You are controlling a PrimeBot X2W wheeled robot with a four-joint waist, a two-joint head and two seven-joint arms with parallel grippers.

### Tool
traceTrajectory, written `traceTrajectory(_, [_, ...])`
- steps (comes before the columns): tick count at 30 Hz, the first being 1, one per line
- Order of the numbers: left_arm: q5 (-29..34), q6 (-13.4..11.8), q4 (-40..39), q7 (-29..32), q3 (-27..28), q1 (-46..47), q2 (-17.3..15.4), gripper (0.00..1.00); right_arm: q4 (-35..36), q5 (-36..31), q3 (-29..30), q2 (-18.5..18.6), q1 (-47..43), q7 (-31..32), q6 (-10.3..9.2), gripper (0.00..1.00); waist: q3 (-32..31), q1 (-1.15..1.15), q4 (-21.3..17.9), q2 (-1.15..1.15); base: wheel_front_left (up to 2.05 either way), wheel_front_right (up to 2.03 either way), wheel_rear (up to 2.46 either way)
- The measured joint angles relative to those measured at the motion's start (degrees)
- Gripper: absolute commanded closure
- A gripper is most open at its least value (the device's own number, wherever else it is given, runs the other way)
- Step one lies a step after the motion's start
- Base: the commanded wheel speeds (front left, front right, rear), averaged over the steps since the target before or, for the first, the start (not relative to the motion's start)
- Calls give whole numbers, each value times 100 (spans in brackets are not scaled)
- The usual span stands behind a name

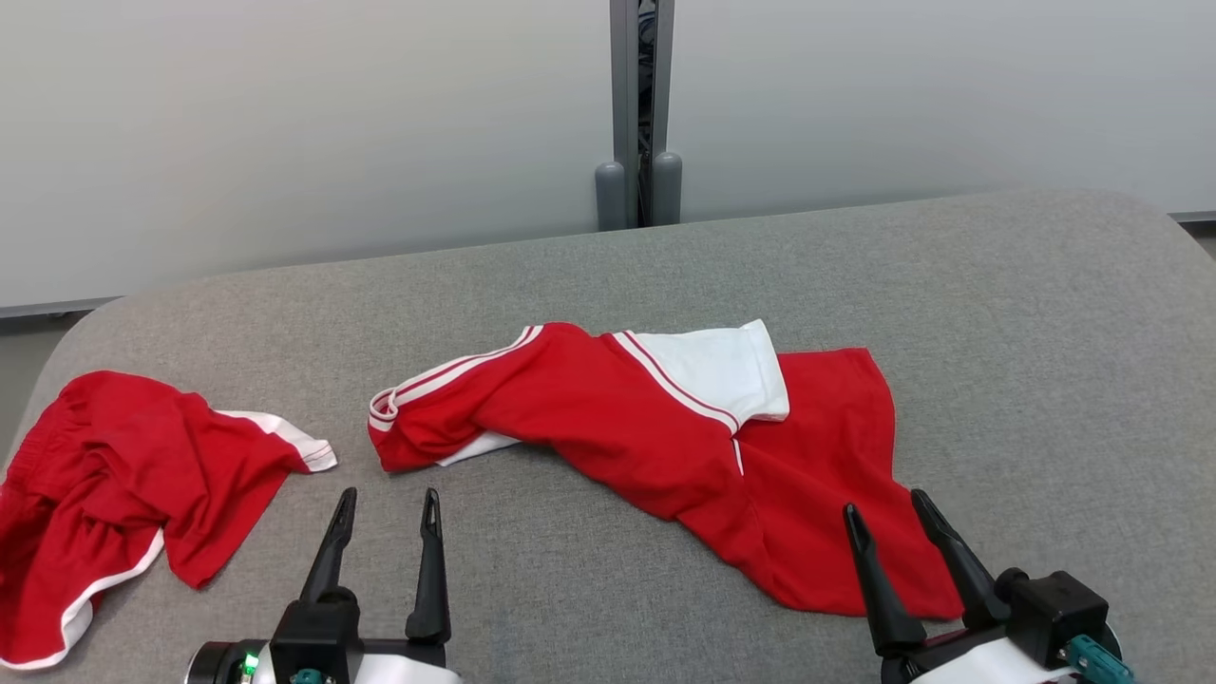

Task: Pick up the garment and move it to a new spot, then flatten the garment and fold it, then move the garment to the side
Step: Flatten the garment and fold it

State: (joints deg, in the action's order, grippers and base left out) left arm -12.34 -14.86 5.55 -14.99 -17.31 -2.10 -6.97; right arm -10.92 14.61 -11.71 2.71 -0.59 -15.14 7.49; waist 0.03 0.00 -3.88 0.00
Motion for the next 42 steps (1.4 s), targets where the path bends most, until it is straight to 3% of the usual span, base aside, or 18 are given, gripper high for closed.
traceTrajectory(23, [603,435,115,0,188,-333,323,0,-279,41,-22,1,-97,0,0,0,-86,0,-121,0,0,0,0])
traceTrajectory(28, [621,679,412,0,30,427,379,0,-301,15,-49,1,36,0,0,0,76,0,-260,0,0,0,0])
traceTrajectory(35, [448,784,1005,-3,-175,1478,407,0,-305,-9,-51,1,186,0,0,0,305,0,-520,0,0,0,0])
traceTrajectory(42, [-153,911,1984,229,-623,2737,416,0,-272,51,-105,3,380,0,0,0,647,0,-912,0,0,0,0])
